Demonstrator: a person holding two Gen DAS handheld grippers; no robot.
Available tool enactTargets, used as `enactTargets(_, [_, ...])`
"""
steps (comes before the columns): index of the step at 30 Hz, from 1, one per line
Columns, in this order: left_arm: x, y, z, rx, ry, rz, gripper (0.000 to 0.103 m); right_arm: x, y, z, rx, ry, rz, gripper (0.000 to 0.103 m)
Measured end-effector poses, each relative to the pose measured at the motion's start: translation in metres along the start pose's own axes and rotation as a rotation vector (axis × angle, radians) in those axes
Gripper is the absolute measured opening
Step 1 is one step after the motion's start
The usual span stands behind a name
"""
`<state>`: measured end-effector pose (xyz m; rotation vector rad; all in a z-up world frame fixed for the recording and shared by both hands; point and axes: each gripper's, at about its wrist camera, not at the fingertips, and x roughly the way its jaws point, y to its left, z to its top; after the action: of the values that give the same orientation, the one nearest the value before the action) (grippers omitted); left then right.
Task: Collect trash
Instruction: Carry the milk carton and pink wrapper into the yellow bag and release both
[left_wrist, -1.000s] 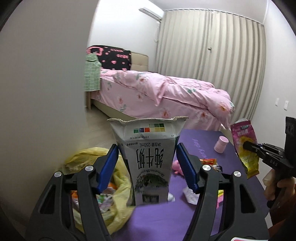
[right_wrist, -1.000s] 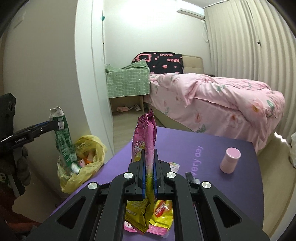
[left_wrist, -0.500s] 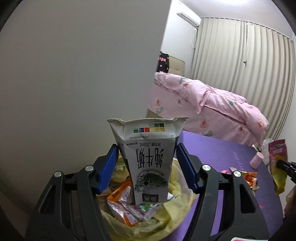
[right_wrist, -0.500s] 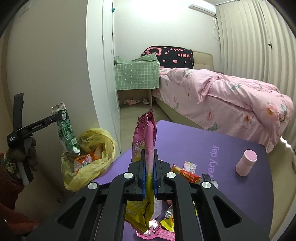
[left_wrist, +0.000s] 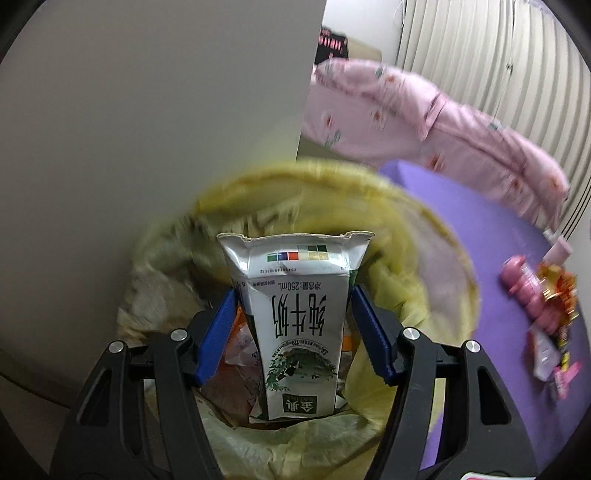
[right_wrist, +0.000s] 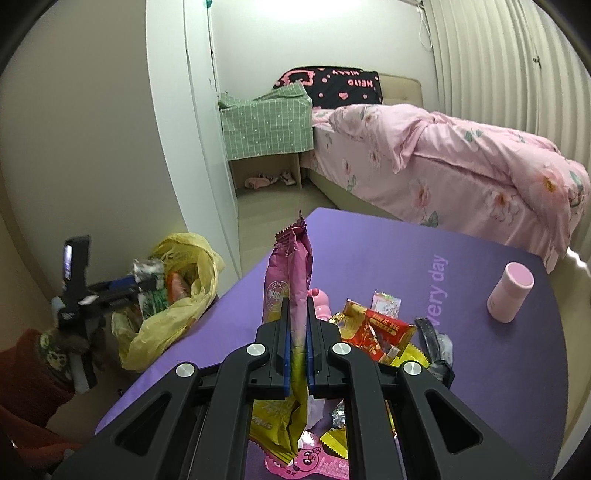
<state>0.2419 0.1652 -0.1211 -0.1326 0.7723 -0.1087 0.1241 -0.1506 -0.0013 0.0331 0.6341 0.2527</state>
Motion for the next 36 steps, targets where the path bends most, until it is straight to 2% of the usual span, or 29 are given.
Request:
enactTargets(3, [0.006, 0.004, -0.003, -0.014, 0.029, -0.009, 0.06, 0.006, 0.002, 0.001, 0.001, 0.016, 0.007, 0.007])
enactTargets(5, [0.0, 0.01, -0.002, -0.045, 0.026, -0.048, 0.061, 0.009, 0.005, 0.005, -0.007, 0.021, 0.011, 0.008])
enactTargets(7, [-0.01, 0.019, 0.001, -0.086, 0.029, -0.114, 0.065, 0.013, 0.012, 0.01, -0.019, 0.022, 0.022, 0.008])
enactTargets(10, [-0.032, 0.027, 0.005, -0.106, -0.001, -0.137, 0.073, 0.023, 0.028, 0.02, -0.039, 0.022, 0.061, 0.008])
enactTargets(14, [-0.076, 0.044, 0.007, -0.142, -0.084, -0.098, 0.076, 0.048, 0.06, 0.035, -0.083, 0.034, 0.127, 0.007])
enactTargets(18, [-0.119, 0.068, 0.004, -0.199, -0.17, -0.035, 0.077, 0.09, 0.1, 0.045, -0.104, 0.094, 0.238, 0.007])
enactTargets(21, [-0.143, 0.087, 0.002, -0.262, -0.216, -0.042, 0.078, 0.124, 0.132, 0.047, -0.143, 0.148, 0.294, 0.007])
enactTargets(24, [-0.157, 0.097, -0.003, -0.289, -0.239, -0.033, 0.078, 0.15, 0.161, 0.047, -0.189, 0.177, 0.317, 0.007])
enactTargets(27, [-0.16, 0.102, -0.004, -0.287, -0.239, -0.017, 0.078, 0.167, 0.179, 0.051, -0.191, 0.182, 0.379, 0.008])
enactTargets(30, [-0.158, 0.107, -0.005, -0.302, -0.23, -0.02, 0.078, 0.179, 0.188, 0.055, -0.195, 0.211, 0.376, 0.009])
enactTargets(31, [-0.156, 0.108, -0.005, -0.309, -0.226, -0.023, 0.078, 0.181, 0.188, 0.056, -0.198, 0.21, 0.374, 0.011])
enactTargets(33, [-0.152, 0.107, -0.005, -0.311, -0.217, -0.028, 0.078, 0.18, 0.186, 0.057, -0.209, 0.213, 0.373, 0.026])
enactTargets(34, [-0.15, 0.105, -0.005, -0.309, -0.212, -0.029, 0.078, 0.179, 0.184, 0.057, -0.21, 0.213, 0.375, 0.041])
enactTargets(35, [-0.148, 0.104, -0.005, -0.308, -0.208, -0.032, 0.078, 0.177, 0.181, 0.057, -0.208, 0.209, 0.377, 0.047])
enactTargets(36, [-0.146, 0.101, -0.004, -0.303, -0.202, -0.039, 0.078, 0.173, 0.176, 0.056, -0.202, 0.199, 0.383, 0.047])
